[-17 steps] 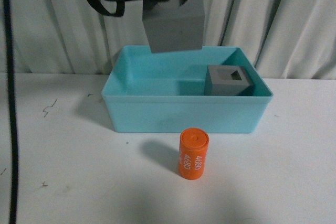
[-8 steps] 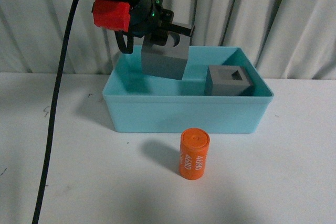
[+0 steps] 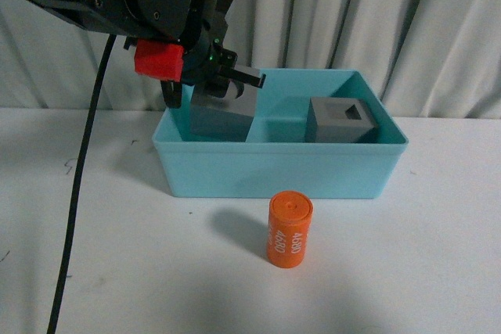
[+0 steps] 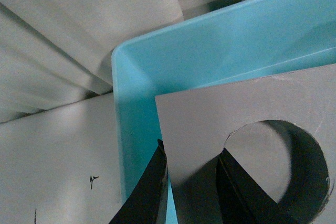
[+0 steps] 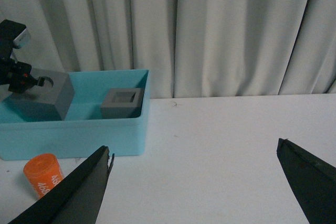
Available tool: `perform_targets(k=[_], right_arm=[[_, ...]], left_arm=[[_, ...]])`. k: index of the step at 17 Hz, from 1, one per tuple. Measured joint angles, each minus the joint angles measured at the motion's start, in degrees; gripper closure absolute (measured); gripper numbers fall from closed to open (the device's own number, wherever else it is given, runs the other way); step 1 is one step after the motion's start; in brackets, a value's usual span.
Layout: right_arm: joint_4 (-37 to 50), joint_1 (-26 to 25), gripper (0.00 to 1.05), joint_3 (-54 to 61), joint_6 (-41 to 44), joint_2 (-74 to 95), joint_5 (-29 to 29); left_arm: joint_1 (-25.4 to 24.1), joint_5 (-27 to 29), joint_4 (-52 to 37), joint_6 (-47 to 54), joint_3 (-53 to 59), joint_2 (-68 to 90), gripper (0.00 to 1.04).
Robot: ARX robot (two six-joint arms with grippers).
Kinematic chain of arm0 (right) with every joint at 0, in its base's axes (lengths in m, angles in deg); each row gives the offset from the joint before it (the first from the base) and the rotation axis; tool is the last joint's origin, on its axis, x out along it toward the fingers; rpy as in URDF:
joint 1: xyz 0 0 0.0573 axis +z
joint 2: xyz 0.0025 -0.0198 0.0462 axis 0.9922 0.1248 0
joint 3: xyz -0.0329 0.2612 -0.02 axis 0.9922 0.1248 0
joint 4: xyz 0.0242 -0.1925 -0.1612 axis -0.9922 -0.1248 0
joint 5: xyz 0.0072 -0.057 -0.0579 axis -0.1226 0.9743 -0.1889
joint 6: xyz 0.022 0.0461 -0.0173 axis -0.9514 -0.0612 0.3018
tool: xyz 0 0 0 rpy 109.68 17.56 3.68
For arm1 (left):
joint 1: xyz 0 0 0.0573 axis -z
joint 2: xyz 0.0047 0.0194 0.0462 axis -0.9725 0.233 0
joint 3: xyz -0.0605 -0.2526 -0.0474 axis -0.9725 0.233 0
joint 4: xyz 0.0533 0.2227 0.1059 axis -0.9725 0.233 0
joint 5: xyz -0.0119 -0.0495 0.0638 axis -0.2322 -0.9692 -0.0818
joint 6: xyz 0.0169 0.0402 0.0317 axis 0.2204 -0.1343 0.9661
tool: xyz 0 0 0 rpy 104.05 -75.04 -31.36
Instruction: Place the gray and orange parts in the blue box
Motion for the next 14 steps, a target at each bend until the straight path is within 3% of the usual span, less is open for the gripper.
perform_targets(k=[6,10,12,14], right_arm=[[0.0,0.0,0.06,0.0,0.0,0.0,0.0],[0.0,0.0,0.06,0.0,0.0,0.0,-0.02],[0.0,0.0,0.06,0.0,0.0,0.0,-0.02],[0.0,0.0,0.06,0.0,0.0,0.0,-0.02]], left_arm=[[-0.83,-0.09,0.81,-2.23,0.22,-0.02,0.34],[-1.09,-5.81,1.97,-9.46,8.87,-9.55,0.05],[-0.74,-10.49,3.28,-14.16,14.36,-18.67,0.07],[0.13,-18.91,5.4,-21.9,25.46,-35.69,0.07]])
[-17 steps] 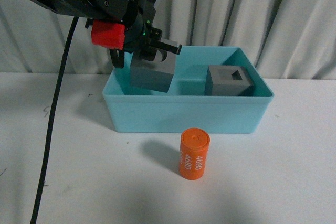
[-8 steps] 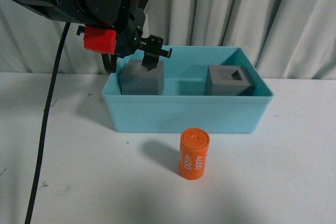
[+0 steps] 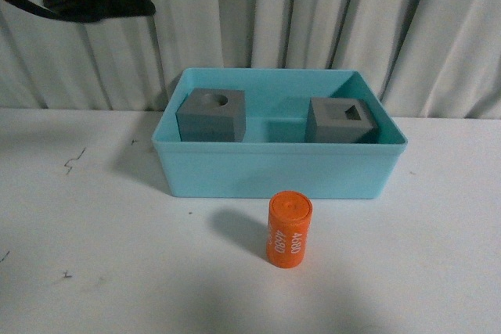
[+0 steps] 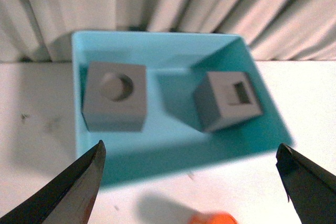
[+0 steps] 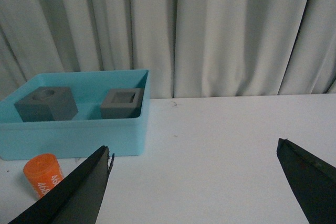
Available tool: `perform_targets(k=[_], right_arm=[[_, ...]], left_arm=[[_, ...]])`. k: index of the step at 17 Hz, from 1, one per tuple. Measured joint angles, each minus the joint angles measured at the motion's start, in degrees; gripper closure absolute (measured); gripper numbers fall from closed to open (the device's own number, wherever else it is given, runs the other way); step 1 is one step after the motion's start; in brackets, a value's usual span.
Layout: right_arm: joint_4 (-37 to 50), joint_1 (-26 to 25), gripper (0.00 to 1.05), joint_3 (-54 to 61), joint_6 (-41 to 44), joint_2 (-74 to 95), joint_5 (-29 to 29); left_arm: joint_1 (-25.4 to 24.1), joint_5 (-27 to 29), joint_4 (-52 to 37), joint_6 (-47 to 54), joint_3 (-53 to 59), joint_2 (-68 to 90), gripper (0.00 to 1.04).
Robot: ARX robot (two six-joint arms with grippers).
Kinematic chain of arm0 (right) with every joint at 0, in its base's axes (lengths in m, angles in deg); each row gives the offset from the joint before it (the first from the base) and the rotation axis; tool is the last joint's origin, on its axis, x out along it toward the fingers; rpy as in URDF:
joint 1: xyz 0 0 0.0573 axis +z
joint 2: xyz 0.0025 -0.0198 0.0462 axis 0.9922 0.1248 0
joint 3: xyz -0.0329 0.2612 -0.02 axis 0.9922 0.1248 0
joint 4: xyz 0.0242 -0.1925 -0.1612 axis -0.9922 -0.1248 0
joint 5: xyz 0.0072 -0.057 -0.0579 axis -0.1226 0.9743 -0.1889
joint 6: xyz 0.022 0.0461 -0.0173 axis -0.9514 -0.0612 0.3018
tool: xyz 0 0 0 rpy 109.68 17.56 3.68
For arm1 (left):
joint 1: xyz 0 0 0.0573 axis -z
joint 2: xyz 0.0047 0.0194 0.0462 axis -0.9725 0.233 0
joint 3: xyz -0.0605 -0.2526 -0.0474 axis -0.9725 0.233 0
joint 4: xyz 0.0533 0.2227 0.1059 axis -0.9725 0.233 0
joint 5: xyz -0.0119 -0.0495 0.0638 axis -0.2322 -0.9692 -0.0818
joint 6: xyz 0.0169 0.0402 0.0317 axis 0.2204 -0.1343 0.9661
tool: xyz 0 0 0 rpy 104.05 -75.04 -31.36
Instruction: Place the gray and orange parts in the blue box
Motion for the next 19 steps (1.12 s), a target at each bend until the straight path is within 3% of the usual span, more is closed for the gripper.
perform_targets(k=[1,3,6,7,8,10,12,14,16,19], right_arm=[[0.0,0.0,0.06,0.0,0.0,0.0,0.02],[0.0,0.0,0.06,0.0,0.0,0.0,0.0],[0.0,0.0,0.06,0.0,0.0,0.0,0.02],[0.0,0.0,0.06,0.0,0.0,0.0,0.0],[-0.02,0.0,0.06,0.0,0.0,0.0,0.0],[-0.13,0.0,0.06,0.0,0.0,0.09,0.15],[0.0,0.0,0.06,0.0,0.0,0.04,-0.02],[-0.02,0.0,0.06,0.0,0.0,0.07,0.0],[0.0,0.0,0.06,0.0,0.0,0.04,-0.02],[-0.02,0.0,0.06,0.0,0.0,0.07,0.0]], left_arm=[[0.22,-4.09,3.5,-4.81,8.76,-11.65,0.07],[-2.38,-5.05,10.36,-10.99,25.16,-28.2,0.07],[-10.4,0.28,22.93,-14.19,47.32,-49.92,0.07],[-10.23,0.0,22.21,-14.29,48.28,-51.19,0.07],[-8.98,3.17,9.57,-12.11,50.99,-52.11,0.11],[-9.84,9.81,-16.61,0.52,63.47,-60.65,0.31],[-12.52,9.27,-29.62,10.78,66.95,-63.93,0.55],[-13.97,7.21,-27.61,13.57,67.01,-67.8,0.75],[-20.22,1.22,-26.43,14.78,68.74,-69.92,0.98],[-20.87,0.39,-23.19,14.86,68.76,-74.75,1.03]])
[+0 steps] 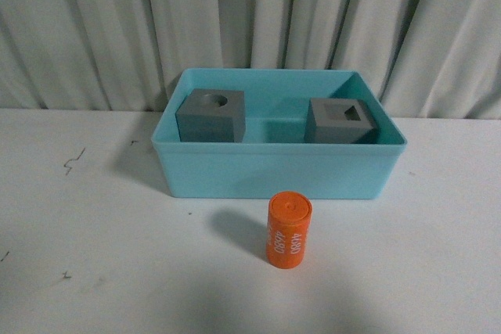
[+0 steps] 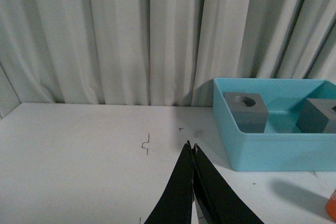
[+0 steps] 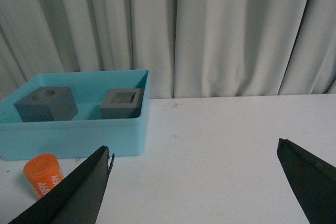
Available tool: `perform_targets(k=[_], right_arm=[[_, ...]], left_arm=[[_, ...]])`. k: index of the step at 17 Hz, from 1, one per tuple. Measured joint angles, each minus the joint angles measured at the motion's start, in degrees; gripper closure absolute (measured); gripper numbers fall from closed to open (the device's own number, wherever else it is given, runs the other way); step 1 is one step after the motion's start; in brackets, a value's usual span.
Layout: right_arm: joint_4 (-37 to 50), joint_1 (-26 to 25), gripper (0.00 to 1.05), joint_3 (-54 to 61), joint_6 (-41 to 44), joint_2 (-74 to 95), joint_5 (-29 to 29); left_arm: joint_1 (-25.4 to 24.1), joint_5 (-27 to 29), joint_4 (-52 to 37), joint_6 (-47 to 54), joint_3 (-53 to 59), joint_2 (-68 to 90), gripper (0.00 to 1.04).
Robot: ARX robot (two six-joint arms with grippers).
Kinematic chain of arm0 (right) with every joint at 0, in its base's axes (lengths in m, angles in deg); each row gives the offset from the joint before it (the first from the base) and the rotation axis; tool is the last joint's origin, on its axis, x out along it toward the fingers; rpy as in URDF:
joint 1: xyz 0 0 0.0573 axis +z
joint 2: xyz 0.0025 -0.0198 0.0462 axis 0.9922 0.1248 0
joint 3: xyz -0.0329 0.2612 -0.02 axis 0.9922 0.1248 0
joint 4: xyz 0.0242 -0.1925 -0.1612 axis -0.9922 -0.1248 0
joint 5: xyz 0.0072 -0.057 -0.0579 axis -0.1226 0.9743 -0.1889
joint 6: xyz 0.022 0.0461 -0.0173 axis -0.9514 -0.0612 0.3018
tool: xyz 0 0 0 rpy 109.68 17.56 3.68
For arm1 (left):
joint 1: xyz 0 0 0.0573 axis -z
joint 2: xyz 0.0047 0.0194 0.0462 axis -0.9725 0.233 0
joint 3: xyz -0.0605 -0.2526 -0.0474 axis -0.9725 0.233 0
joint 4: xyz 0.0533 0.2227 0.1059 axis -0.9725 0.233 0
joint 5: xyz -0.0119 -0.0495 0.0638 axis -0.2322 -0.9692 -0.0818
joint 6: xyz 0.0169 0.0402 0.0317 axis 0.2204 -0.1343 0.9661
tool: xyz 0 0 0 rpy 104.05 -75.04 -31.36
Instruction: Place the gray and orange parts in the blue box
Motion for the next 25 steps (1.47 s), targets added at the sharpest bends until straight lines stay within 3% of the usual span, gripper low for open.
perform_targets(k=[10,11,15,21,24,25], right_arm=[[0.0,0.0,0.06,0.0,0.0,0.0,-0.02],[0.0,0.0,0.06,0.0,0.0,-0.02,0.0],[0.0,0.0,0.06,0.0,0.0,-0.02,-0.02],[0.02,0.0,0.06,0.0,0.0,0.0,-0.02],[0.02,0.0,0.06,0.0,0.0,0.0,-0.02],[0.02,0.0,0.06,0.0,0.0,0.0,-0.02]], left_arm=[[-0.04,-0.04,11.19,0.0,-0.02,-10.32,1.03],[-0.04,-0.2,20.13,0.0,-0.07,-16.26,1.03],[-0.09,-0.02,20.44,0.0,-0.07,-19.37,1.03],[-0.09,-0.04,20.52,0.0,-0.07,-19.34,0.34],[-0.09,-0.04,20.52,0.0,-0.07,-19.34,0.07],[-0.09,-0.04,20.52,0.04,-0.07,-19.34,0.05]])
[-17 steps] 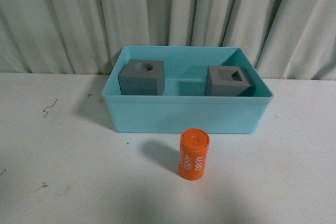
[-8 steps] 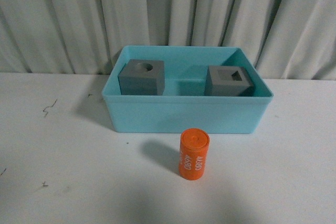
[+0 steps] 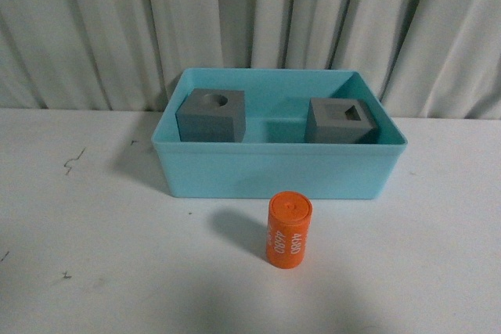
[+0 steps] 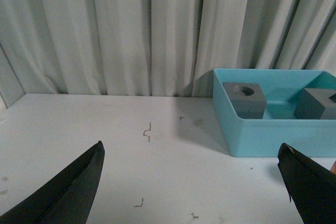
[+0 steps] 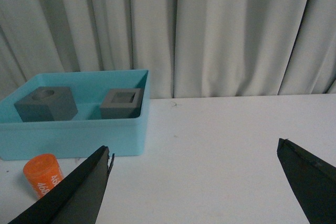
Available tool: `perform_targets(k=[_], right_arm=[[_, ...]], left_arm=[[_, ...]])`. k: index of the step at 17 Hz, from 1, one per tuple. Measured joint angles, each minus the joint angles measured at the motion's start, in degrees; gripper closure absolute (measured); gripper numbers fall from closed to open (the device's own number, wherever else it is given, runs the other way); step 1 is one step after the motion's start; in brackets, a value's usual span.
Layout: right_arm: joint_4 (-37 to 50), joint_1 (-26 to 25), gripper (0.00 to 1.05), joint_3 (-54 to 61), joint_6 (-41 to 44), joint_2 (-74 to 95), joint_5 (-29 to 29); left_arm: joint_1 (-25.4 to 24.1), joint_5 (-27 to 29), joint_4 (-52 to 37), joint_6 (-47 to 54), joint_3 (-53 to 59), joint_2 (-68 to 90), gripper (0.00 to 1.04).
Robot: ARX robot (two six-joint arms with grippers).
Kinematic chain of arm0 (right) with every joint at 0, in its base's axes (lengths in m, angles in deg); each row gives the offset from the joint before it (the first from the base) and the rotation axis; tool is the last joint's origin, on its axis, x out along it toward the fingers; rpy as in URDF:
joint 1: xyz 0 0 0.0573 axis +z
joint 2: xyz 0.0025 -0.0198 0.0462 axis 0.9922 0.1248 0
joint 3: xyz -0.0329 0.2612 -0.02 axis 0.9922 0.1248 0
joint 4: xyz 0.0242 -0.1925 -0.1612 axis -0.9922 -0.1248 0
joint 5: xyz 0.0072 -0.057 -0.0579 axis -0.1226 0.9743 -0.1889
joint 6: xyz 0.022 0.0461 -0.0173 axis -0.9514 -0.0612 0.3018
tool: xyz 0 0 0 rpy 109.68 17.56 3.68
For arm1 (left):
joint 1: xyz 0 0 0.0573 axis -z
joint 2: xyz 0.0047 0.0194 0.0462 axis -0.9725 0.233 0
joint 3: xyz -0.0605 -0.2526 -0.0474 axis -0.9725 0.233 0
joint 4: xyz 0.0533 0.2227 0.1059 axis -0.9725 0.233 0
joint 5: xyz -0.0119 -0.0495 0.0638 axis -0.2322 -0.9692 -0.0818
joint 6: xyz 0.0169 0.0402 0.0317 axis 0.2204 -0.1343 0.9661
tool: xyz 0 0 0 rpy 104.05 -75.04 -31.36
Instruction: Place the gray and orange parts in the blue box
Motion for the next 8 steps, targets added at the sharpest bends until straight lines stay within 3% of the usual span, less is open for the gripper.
perform_targets(k=[2,3,4,5,8], right_arm=[[-1.79,0.07,0.06,-0.28,-0.37,0.37,0.55],[-13.22,0.17,0.06,-5.6,-3.58,8.57,3.54],[-13.27,-2.73,0.06,-11.13,-6.25,22.05,2.54],[-7.8,-4.63,0.06,-15.69,-6.56,30.97,-0.17],[5.05,-2.64,0.06,-27.47,-2.38,48.28,-8.7]], left_arm=[[0.0,0.0,0.0,0.0,0.0,0.0,0.07],[0.0,0.04,0.0,-0.02,0.02,0.0,0.07],[0.0,-0.04,-0.04,0.0,0.0,0.0,0.07],[0.0,0.04,0.0,-0.02,0.02,0.0,0.07],[0.0,0.0,-0.02,-0.02,0.02,0.0,0.07]])
